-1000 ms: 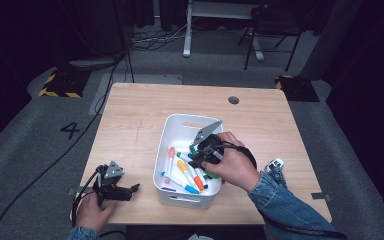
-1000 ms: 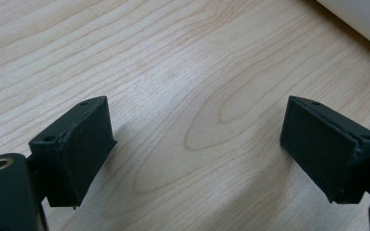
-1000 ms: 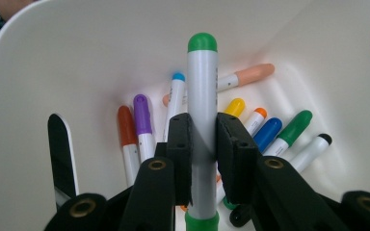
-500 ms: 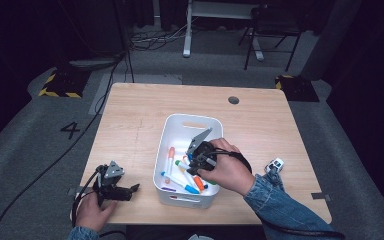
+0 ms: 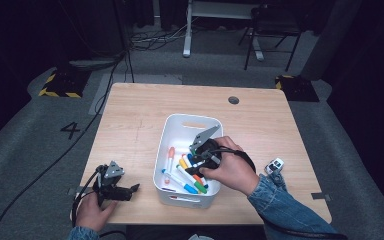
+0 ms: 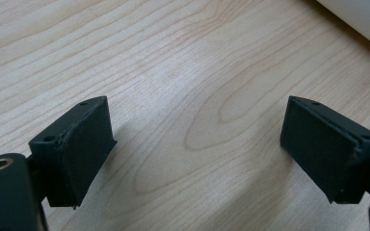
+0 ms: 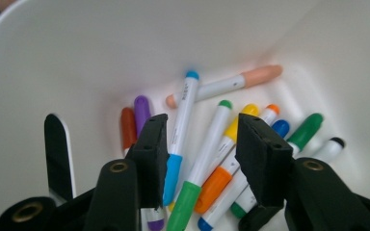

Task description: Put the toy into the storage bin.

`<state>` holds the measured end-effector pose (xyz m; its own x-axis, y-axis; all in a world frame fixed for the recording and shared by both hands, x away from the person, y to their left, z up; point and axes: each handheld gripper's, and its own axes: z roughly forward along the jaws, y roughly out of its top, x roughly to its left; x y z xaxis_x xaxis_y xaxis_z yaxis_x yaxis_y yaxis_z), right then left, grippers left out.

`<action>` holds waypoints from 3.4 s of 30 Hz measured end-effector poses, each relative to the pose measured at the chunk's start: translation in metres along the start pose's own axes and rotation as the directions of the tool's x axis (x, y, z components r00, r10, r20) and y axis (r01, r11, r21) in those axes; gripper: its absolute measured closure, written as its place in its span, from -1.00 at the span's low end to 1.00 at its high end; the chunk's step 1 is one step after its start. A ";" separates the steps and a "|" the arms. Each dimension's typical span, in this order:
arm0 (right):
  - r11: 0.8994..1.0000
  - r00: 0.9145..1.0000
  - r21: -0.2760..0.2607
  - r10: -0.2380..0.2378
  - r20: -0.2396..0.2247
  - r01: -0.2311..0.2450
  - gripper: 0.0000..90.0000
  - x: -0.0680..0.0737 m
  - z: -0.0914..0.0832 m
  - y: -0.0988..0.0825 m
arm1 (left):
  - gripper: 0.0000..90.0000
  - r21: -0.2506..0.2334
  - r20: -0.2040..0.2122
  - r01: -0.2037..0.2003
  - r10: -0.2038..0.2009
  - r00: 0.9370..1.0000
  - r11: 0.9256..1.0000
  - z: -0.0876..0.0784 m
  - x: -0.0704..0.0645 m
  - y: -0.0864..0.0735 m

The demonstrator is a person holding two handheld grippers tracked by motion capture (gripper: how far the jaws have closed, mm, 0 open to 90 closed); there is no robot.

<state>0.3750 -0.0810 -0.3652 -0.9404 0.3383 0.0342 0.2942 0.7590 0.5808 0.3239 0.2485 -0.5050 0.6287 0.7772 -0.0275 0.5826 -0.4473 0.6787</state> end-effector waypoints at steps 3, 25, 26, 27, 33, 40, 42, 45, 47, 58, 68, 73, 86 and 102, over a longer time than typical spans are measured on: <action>0.999 1.000 -0.046 0.016 0.019 -0.015 0.25 -0.006 -0.012 -0.003 | -0.74 0.000 0.002 0.004 -0.004 1.000 1.000 0.000 0.000 0.000; 0.961 0.966 -0.192 0.227 0.127 -0.200 0.23 -0.056 -0.077 -0.049 | -0.74 -0.001 0.004 0.006 -0.006 1.000 1.000 0.000 0.000 0.000; 0.958 0.964 -0.200 0.233 0.125 -0.205 0.23 -0.058 -0.077 -0.051 | -0.74 -0.001 0.000 0.000 0.000 1.000 1.000 0.000 0.000 0.000; 0.956 0.963 -0.206 0.237 0.130 -0.208 0.23 -0.060 -0.077 -0.053 | -0.74 0.000 0.002 0.002 -0.002 1.000 1.000 0.000 0.000 0.000; 0.951 0.951 -0.203 0.267 0.156 -0.234 0.23 -0.074 -0.073 -0.064 | -0.74 -0.002 0.002 0.005 -0.005 1.000 1.000 0.000 0.000 0.000; 0.954 0.943 -0.161 0.280 0.177 -0.253 0.20 -0.083 -0.058 -0.074 | -0.74 -0.002 0.002 0.004 -0.004 1.000 1.000 0.000 0.000 0.000; 0.954 0.943 -0.158 0.280 0.178 -0.253 0.20 -0.085 -0.052 -0.077 | -0.74 -0.001 0.003 0.006 -0.006 1.000 1.000 0.000 0.000 0.000; 0.959 0.945 -0.143 0.270 0.183 -0.246 0.20 -0.088 -0.044 -0.080 | -0.74 -0.001 0.002 0.004 -0.004 1.000 1.000 0.000 0.000 0.000; 0.958 0.943 -0.132 0.277 0.186 -0.255 0.20 -0.089 -0.037 -0.083 | -0.74 -0.001 0.002 0.005 -0.005 1.000 1.000 0.000 0.000 0.000; 0.954 0.934 -0.067 0.298 0.194 -0.291 0.23 -0.096 0.001 -0.100 | -0.74 -0.002 0.002 0.005 -0.005 1.000 1.000 0.000 0.000 0.000; 0.945 0.925 -0.016 0.323 0.201 -0.326 0.23 -0.101 0.028 -0.111 | -0.74 -0.002 0.001 0.004 -0.004 1.000 1.000 0.000 0.000 0.000; 0.938 0.918 -0.006 0.342 0.201 -0.348 0.27 -0.106 0.033 -0.116 | -0.74 0.001 0.004 0.007 -0.007 1.000 1.000 0.000 0.000 0.000; 0.934 0.915 -0.006 0.350 0.200 -0.356 0.25 -0.104 0.040 -0.115 | -0.74 0.000 0.002 0.005 -0.005 1.000 1.000 0.000 0.000 0.000; 0.916 0.891 0.082 0.357 0.283 -0.393 0.71 -0.112 0.031 -0.130 | -0.75 -0.001 0.000 0.000 0.000 1.000 1.000 0.000 0.000 0.000</action>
<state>0.4473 -0.2006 -0.4700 -0.6844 0.7291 0.0078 0.6527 0.6078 0.4522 0.3239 0.2485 -0.5050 0.6284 0.7774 -0.0272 0.5821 -0.4468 0.6793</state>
